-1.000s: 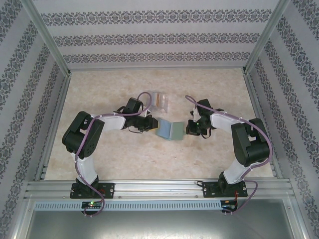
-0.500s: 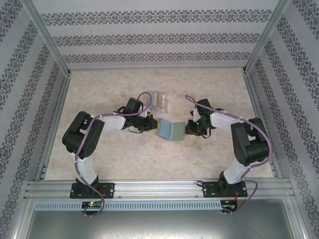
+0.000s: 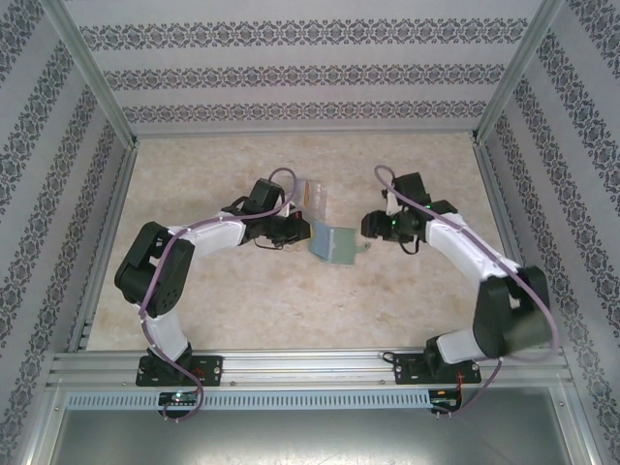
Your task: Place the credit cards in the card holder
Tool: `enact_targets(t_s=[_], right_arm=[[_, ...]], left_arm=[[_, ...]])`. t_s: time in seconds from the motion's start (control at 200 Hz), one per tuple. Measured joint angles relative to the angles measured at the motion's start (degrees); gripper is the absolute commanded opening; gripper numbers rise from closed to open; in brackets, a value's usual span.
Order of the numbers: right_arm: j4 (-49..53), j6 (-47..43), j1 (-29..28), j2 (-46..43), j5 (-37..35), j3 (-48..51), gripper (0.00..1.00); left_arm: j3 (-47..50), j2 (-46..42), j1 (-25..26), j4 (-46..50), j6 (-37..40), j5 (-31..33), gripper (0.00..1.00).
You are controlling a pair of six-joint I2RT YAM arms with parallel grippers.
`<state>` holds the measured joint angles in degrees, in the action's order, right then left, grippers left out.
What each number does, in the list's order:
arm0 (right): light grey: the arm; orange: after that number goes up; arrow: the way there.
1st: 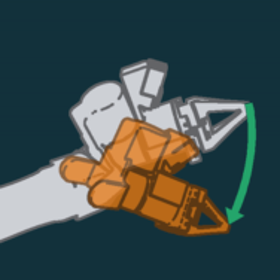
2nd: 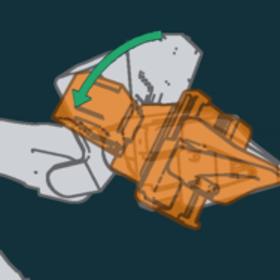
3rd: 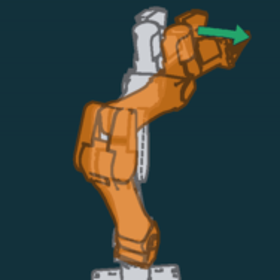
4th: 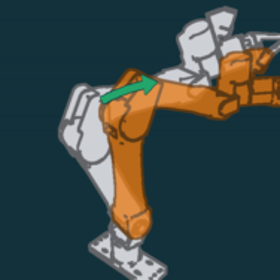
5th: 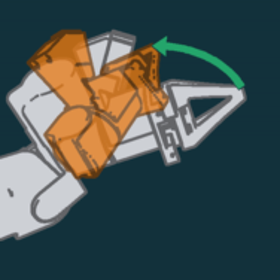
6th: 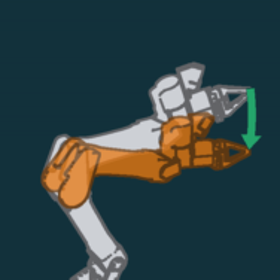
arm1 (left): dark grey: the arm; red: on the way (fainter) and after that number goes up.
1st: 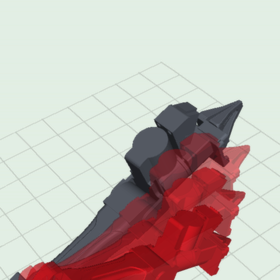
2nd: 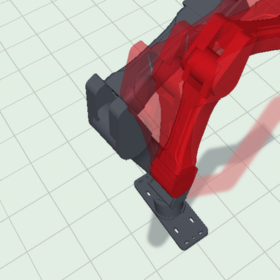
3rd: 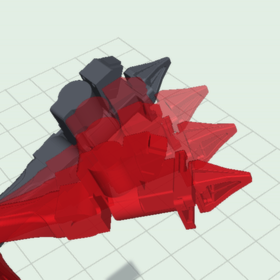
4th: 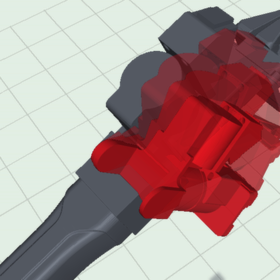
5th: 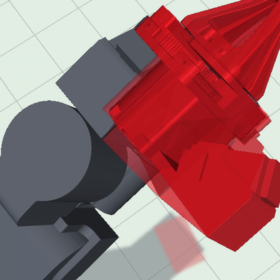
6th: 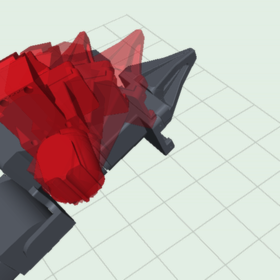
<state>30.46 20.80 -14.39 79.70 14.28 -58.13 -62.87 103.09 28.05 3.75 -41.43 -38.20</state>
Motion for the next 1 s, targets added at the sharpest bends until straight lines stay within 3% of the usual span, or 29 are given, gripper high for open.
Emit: enact_targets(t_s=[0.125,0.31,0.495,0.999], right_arm=[[-3.23,2.19,-1.97,-3.15,4.0,-2.14,0.59],[-5.44,6.19,-7.3,3.61,7.08,-2.36,0.58],[-7.48,9.51,-7.5,8.33,7.91,-1.57,0.58],[-13.88,11.32,-7.21,13.25,9.03,0.68,0.59]], left_arm=[[-2.73,0.15,0.55,3.91,-0.83,1.7,0.0],[-6.29,0.2,0.83,10.16,-2.45,5.79,0.0],[-6.64,0.2,0.83,15.21,-3.23,6.6,0.0],[-15.32,0.61,3.15,33.68,-2.89,16.35,0.0]])
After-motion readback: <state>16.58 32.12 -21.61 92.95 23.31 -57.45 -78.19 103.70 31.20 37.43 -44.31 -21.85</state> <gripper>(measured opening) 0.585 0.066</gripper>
